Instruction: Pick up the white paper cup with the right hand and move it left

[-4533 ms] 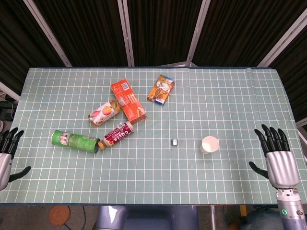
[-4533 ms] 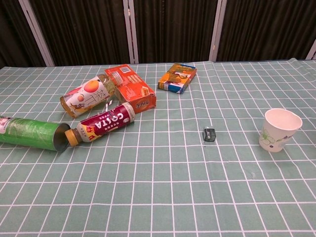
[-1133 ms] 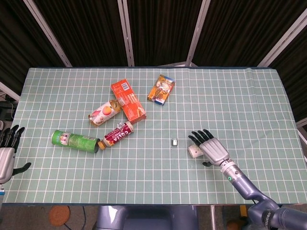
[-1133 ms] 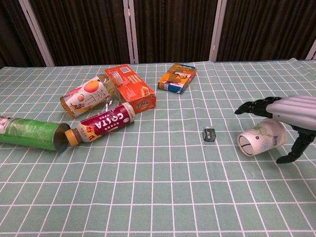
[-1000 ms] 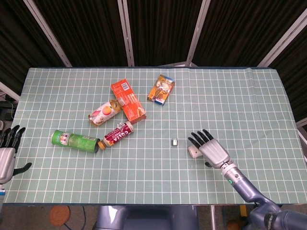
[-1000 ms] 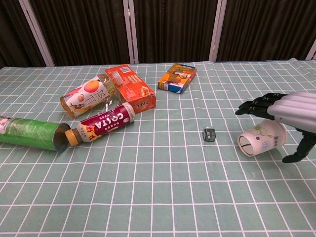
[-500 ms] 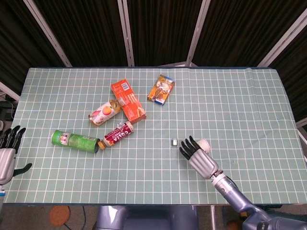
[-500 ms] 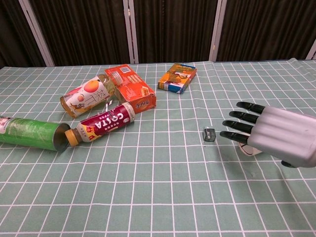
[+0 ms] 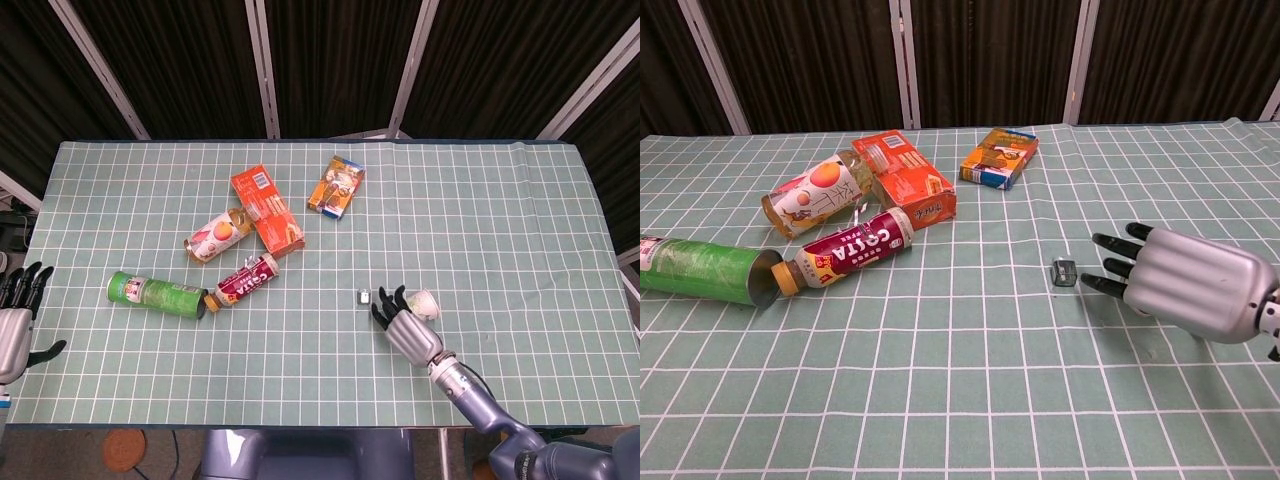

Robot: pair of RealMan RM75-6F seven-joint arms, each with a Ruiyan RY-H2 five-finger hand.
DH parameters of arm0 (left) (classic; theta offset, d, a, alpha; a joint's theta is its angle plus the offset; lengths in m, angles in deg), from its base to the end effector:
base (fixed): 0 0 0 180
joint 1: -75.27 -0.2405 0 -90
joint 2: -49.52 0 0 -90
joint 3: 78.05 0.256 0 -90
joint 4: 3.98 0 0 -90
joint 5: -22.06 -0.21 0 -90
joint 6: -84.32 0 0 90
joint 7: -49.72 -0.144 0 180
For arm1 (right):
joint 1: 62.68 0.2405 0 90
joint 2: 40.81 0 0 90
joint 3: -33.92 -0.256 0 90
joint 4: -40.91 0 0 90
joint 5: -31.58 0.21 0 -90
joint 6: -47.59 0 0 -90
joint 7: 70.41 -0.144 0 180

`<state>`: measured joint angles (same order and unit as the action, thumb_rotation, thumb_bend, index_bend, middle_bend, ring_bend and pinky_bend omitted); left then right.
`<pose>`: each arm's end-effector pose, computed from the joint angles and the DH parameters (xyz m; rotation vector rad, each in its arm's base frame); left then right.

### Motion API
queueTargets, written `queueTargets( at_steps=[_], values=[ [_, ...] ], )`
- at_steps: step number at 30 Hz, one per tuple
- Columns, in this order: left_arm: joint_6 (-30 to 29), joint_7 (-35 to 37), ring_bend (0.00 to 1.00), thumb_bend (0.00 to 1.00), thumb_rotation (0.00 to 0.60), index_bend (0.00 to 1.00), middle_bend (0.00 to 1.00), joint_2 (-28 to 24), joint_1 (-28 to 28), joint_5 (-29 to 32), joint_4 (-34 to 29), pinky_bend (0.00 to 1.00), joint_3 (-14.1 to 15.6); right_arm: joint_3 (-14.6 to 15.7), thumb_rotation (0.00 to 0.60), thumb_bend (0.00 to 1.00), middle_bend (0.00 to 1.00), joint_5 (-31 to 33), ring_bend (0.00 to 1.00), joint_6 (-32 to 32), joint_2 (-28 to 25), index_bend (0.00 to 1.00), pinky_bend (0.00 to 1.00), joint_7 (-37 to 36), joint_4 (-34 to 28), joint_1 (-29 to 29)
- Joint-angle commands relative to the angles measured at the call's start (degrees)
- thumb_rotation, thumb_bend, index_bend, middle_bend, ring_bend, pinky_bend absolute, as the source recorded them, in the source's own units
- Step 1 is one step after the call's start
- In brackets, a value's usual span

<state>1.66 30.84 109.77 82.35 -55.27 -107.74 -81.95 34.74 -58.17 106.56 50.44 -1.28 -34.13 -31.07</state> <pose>-0.2889 0.1917 0.1653 -1.3927 -0.8269 -0.6954 -0.2131 -0.2714 -0.0428 2.0950 0.3385 0.2922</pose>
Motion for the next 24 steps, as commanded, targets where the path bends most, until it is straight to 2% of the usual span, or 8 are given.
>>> queueTargets(
  at_steps=[1, 5, 10, 13, 17, 24],
  values=[
    [0.1, 0.0, 0.0, 0.0, 0.6, 0.0, 0.0, 0.0, 0.1, 0.1, 0.0, 0.0, 0.0, 0.0, 0.6, 0.19, 0.33, -0.2, 0.17, 0.3, 0.4, 0.18, 0.38, -0.8, 0.9, 0.2],
    [0.3, -0.1, 0.0, 0.0, 0.6, 0.0, 0.0, 0.0, 0.2, 0.3, 0.1, 0.0, 0.0, 0.1, 0.6, 0.25, 0.38, -1.0, 0.22, 0.9, 0.4, 0.22, 0.44, -2.4, 1.5, 0.4],
    [0.3, 0.1, 0.0, 0.0, 0.6, 0.0, 0.0, 0.0, 0.2, 0.4, 0.1, 0.0, -0.1, -0.2, 0.6, 0.25, 0.39, -2.9, 0.23, 2.7, 0.1, 0.23, 0.45, -6.3, 1.4, 0.9],
    [0.4, 0.3, 0.0, 0.0, 0.6, 0.0, 0.0, -0.2, 0.2, 0.5, 0.0, 0.0, -0.1, -0.9, 0.6, 0.25, 0.4, -4.0, 0.24, 4.3, -0.2, 0.23, 0.45, -10.9, 0.6, 1.3],
    [0.5, 0.4, 0.0, 0.0, 0.6, 0.0, 0.0, -0.3, 0.2, 0.4, -0.2, 0.0, 0.0, -3.4, 0.6, 0.25, 0.4, -3.1, 0.24, 6.4, -0.6, 0.23, 0.45, -21.9, -2.4, 1.8],
    [0.8, 1.0, 0.0, 0.0, 0.6, 0.0, 0.0, -0.7, 0.3, 0.5, -0.5, 0.0, 0.1, -10.4, 0.6, 0.27, 0.4, 6.2, 0.23, 4.2, 0.1, 0.23, 0.45, -40.4, -8.4, 2.8]
  ],
)
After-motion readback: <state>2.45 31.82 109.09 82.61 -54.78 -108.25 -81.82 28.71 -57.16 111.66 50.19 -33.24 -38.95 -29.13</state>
